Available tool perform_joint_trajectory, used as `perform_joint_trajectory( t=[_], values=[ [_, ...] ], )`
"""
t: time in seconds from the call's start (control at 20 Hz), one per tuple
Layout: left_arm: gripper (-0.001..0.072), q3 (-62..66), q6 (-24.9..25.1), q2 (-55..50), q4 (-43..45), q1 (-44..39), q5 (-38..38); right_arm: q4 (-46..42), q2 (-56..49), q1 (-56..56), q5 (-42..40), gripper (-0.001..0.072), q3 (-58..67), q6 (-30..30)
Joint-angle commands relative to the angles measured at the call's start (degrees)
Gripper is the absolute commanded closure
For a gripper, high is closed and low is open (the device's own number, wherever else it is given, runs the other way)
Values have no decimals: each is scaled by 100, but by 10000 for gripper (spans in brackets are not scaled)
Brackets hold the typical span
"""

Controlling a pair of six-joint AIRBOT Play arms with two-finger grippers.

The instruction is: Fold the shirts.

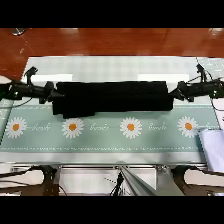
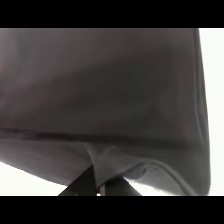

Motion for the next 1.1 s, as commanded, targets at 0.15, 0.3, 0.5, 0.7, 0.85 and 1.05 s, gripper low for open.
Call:
perform_joint_trajectory(
  t=[0.15, 0.3, 0.5, 0.7, 0.85, 1.05],
  values=[
    [686, 1786, -400, -1541, -42, -269, 33, 142, -1300, 170, -133, 690, 1554, 297],
    [686, 2365, -439, -2028, -48, -282, 26, 146, -1698, 254, -160, 689, 1921, 332],
    [359, 2463, -431, -2352, -39, -367, -162, 149, -2070, 472, -568, 399, 2041, 354],
    [4, 2789, -638, -2216, 343, 105, -892, 125, -1969, 63, -114, 83, 2277, 387],
    [4, 2767, -433, -1526, 1038, 809, -1386, 125, -1683, -909, 638, 83, 2356, 560],
    [3, 1257, -79, 33, 911, 1215, 205, -343, -1648, -1458, 894, 83, 1932, 544]
  ],
)
